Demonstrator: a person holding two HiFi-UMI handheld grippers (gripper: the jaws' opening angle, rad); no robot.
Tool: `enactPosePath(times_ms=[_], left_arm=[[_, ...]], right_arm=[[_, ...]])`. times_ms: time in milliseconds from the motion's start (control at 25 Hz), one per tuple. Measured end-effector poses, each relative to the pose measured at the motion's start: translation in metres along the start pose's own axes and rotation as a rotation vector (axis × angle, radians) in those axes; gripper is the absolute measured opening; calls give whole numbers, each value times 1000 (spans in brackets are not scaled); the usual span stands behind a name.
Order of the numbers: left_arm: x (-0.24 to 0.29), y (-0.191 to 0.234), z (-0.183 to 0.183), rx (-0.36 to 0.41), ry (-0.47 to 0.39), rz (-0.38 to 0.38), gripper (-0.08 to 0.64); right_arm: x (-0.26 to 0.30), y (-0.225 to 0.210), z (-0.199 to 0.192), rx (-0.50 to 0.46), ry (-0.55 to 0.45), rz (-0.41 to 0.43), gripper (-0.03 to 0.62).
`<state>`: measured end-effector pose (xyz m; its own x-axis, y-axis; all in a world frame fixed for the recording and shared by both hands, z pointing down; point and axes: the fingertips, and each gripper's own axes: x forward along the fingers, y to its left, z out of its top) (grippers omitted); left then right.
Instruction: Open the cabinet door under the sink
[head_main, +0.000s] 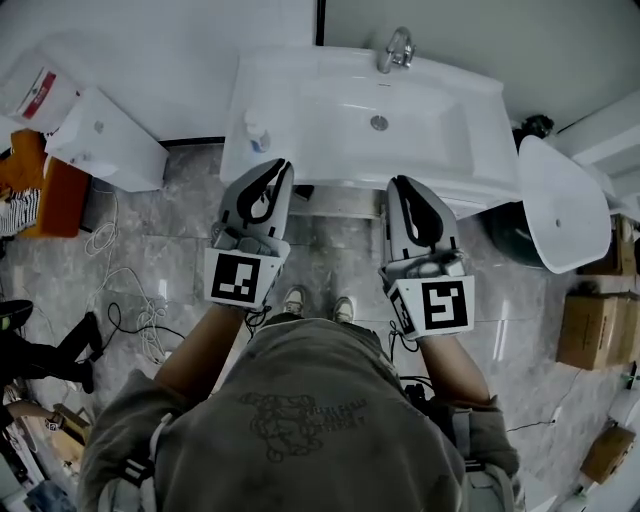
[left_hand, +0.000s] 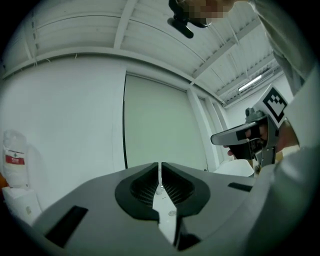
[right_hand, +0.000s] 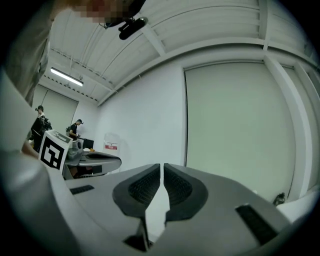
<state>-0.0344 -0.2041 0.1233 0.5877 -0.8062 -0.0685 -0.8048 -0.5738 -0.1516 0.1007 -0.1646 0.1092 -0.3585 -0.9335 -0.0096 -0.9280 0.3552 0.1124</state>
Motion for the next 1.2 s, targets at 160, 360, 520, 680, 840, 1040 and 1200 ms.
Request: enactPosePath(times_ms=[160, 360, 520, 680, 840, 1040, 1200], left_arm=[[-12, 2, 25, 23, -9, 23, 31], [-26, 0, 60, 80, -56, 18, 31], [-31, -2, 79, 190, -99, 28, 31], [-31, -5, 74, 188, -83, 22, 31], [-36, -9, 76, 181, -72, 22, 31], [-40, -11, 85, 189, -96, 16, 31], [-42, -14, 83, 261, -92, 28, 31]], right_arm=[[-16, 3, 43, -22, -81, 20, 40], [-30, 6, 76, -74, -102, 17, 37], [-32, 13, 87, -102, -123, 38, 35], [-31, 14, 78, -91, -102, 49, 35], [-31, 15, 74, -91, -73, 39, 35], [-31, 20, 79, -84, -78, 30, 35], [-31, 24, 80, -107, -83, 16, 35]])
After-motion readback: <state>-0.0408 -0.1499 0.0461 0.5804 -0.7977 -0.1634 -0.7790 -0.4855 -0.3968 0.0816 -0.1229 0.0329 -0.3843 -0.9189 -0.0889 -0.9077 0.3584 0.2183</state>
